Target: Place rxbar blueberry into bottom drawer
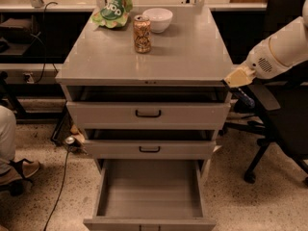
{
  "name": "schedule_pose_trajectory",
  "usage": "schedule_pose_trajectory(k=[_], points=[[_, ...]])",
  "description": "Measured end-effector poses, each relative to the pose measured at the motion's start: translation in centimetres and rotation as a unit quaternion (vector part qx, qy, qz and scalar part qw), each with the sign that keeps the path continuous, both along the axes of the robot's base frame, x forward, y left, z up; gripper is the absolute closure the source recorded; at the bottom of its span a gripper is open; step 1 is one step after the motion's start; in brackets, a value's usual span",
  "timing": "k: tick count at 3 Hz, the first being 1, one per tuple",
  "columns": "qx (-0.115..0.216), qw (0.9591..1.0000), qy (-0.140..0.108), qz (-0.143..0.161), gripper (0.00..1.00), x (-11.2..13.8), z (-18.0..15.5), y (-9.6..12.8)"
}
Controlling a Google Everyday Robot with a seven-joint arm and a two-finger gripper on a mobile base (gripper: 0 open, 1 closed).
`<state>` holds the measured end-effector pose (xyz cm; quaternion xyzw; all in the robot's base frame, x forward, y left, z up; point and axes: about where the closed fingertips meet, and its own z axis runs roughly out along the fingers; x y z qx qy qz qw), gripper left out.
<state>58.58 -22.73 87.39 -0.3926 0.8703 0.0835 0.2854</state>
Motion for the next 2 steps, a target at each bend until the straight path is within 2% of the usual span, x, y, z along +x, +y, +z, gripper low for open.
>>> schedule_pose_trajectory(k=[1, 2], points=[[0.001, 1.0000, 0.004, -0.001, 1.00, -0.1, -0.4, 0.0], [0.011, 0.9995, 0.029, -0.008, 1.00, -0.7, -3.9, -0.3]])
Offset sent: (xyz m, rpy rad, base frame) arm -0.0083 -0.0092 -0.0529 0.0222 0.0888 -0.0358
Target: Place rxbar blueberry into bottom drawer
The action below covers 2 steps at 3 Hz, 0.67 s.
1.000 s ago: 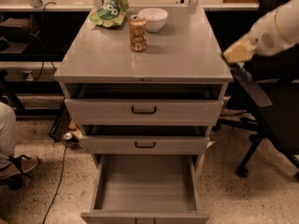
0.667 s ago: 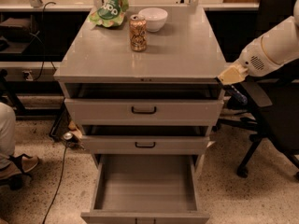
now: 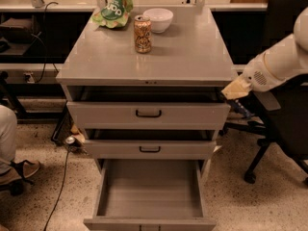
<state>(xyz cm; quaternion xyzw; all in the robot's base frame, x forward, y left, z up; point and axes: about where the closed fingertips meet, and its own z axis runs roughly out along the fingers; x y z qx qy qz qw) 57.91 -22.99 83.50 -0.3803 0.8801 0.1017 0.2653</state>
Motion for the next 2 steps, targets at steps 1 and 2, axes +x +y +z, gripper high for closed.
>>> schedule_pose_trajectory(k=[1, 2], points=[[0.019, 0.9995, 0.025, 0.001, 1.00, -1.7, -7.0, 1.5], [0.058, 0.9963, 0.063, 0.002, 1.00, -4.0, -16.0, 4.2]])
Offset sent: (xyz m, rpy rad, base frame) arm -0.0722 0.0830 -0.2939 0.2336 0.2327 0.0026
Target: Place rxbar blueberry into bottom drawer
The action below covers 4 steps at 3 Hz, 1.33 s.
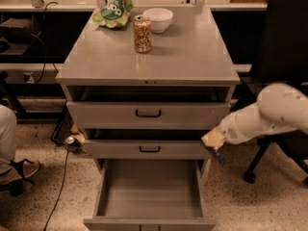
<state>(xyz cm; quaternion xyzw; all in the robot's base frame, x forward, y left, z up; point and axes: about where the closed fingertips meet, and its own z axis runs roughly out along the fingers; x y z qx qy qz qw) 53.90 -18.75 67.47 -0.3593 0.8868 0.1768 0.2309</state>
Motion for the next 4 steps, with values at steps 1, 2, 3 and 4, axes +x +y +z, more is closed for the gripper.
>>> schedule_pose_trajectory(k=[1, 2, 3, 4], points=[[0.047, 0.9977, 0.048, -0.004, 1.00, -2.1, -9.4, 3.0], [0.052, 0.9974, 0.050, -0.004, 1.00, -2.2, -9.8, 3.1], [0.089, 0.9934, 0.073, -0.003, 1.00, -3.0, -14.3, 4.2], [0.141, 0.9871, 0.076, 0.008, 1.00, -2.1, -19.9, 7.2]])
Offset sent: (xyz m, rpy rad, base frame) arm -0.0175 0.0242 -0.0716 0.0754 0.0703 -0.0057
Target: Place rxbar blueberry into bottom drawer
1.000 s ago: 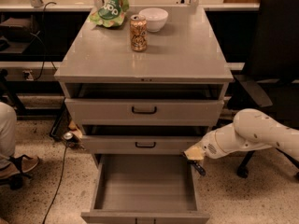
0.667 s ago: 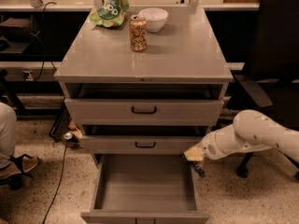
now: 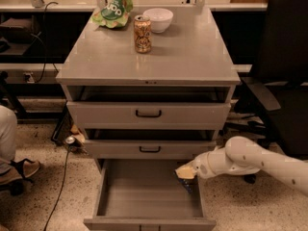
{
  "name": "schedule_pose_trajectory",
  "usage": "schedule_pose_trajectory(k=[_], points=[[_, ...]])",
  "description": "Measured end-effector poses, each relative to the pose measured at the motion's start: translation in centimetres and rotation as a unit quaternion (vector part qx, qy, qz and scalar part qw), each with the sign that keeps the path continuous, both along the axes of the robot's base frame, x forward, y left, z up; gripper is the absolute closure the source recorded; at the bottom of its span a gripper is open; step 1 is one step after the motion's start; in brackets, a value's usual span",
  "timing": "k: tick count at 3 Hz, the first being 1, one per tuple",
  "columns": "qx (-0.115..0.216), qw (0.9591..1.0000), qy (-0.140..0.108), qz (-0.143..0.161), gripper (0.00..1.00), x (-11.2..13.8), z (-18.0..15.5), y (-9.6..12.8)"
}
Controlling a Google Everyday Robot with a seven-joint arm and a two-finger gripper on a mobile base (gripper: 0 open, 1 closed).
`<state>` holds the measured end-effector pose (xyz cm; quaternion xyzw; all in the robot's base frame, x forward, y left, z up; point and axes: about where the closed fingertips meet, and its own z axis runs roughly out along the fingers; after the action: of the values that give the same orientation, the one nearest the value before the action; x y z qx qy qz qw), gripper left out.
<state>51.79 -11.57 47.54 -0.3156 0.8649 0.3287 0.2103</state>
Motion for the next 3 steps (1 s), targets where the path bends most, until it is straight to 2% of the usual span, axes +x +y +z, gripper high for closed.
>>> schedule_pose_trajectory(k=[2, 3], points=[[0.074, 0.9972, 0.004, -0.007, 1.00, 1.0, -11.1, 5.9], [0.109, 0.9939, 0.004, -0.015, 1.00, 1.2, -14.2, 8.4]])
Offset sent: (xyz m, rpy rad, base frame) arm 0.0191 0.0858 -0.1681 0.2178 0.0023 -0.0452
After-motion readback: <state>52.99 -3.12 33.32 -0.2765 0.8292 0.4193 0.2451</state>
